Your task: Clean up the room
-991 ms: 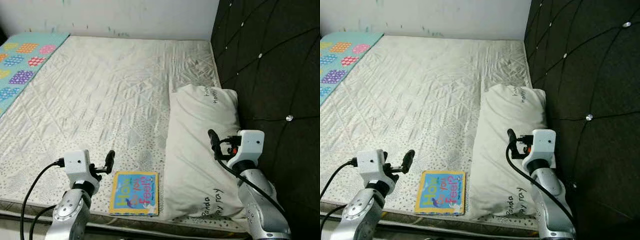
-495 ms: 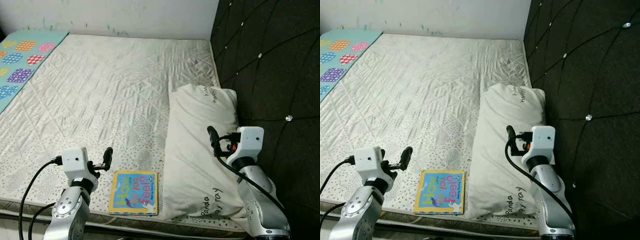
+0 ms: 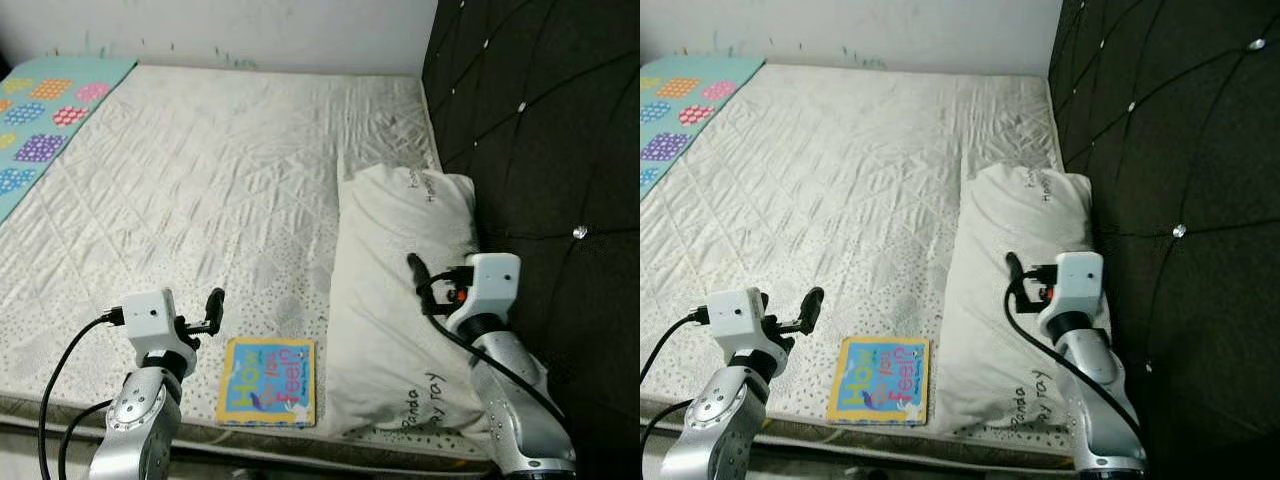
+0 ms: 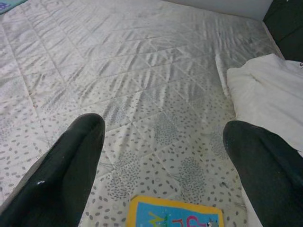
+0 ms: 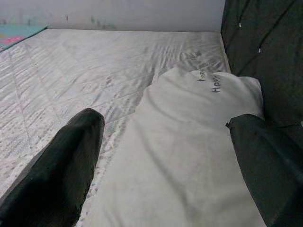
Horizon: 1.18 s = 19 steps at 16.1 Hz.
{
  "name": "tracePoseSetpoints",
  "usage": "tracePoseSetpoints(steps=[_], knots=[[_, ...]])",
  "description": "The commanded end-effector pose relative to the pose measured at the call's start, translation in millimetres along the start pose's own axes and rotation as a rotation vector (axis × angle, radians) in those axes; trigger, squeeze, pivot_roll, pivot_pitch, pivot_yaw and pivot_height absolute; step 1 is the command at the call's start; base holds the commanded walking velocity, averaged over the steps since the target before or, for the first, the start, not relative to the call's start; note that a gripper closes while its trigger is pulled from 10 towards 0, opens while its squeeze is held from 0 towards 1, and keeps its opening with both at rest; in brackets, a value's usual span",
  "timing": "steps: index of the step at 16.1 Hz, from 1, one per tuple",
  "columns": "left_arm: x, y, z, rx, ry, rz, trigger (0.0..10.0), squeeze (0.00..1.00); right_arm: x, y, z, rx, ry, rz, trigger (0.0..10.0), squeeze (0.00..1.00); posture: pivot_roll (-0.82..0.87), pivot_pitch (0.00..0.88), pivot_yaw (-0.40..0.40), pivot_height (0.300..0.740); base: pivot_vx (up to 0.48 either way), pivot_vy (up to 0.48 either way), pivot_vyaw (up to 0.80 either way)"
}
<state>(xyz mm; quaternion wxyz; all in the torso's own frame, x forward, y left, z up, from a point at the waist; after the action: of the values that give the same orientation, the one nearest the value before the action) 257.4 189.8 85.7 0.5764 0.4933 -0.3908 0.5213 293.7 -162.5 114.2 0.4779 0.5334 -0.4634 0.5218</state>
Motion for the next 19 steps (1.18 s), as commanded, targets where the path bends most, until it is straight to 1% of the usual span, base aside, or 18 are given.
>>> tracePoseSetpoints(steps=[1,3,5,7,9,12,19], knots=[[-2.7,1.1,-5.5,0.033,-0.006,-0.007,10.0,0.0,-1.5,1.0,-1.0,0.009,-0.011,-0.007,10.0,0.0,-0.15,0.132,0.014,0.655,0.0,0.0,0.0],[-2.4,0.9,-5.4,0.039,-0.006,-0.005,10.0,0.0,-1.4,1.1,-1.7,0.014,-0.014,-0.006,10.0,0.0,-0.15,0.132,0.014,0.625,0.0,0.0,0.0],[-1.8,0.1,-5.1,0.045,-0.007,-0.002,10.0,0.0,-0.7,1.2,-2.5,0.024,-0.016,0.0,10.0,0.0,-0.15,0.133,0.015,0.617,0.0,0.0,0.0],[-1.5,-0.2,-5.4,0.05,-0.007,0.0,10.0,0.0,-0.1,1.0,-3.0,0.03,-0.014,0.004,10.0,0.0,-0.15,0.133,0.014,0.617,0.0,0.0,0.0],[0.1,-1.3,-11.0,0.085,-0.006,0.011,10.0,0.0,0.6,0.6,-3.5,0.038,-0.002,0.009,10.0,0.0,-0.15,0.134,0.016,0.617,0.0,0.0,0.0],[0.1,-1.3,-14.0,0.104,-0.006,0.013,10.0,0.0,1.4,-0.2,-4.7,0.051,0.011,0.016,10.0,0.0,-0.15,0.133,0.013,0.617,0.0,0.0,0.0],[0.2,-2.3,-13.0,0.083,0.015,0.016,10.0,0.0,2.0,-1.2,-4.3,0.054,0.031,0.026,10.0,0.0,-0.15,0.133,0.016,0.617,0.0,0.0,0.0]])
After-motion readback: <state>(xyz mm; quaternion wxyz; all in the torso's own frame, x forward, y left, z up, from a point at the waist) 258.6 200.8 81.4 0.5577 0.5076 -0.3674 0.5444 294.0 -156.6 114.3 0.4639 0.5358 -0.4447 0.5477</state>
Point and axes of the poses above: a point about 5 cm out from each wrist's last joint towards the gripper, its own y axis pointing back from the gripper into the wrist, its own x axis along the axis of the wrist's last joint, z = x × y, the point moved 1 cm from there along -y, pointing out of the wrist towards the gripper, and after that the axes turned 3 degrees about y, right-handed, at the moved point
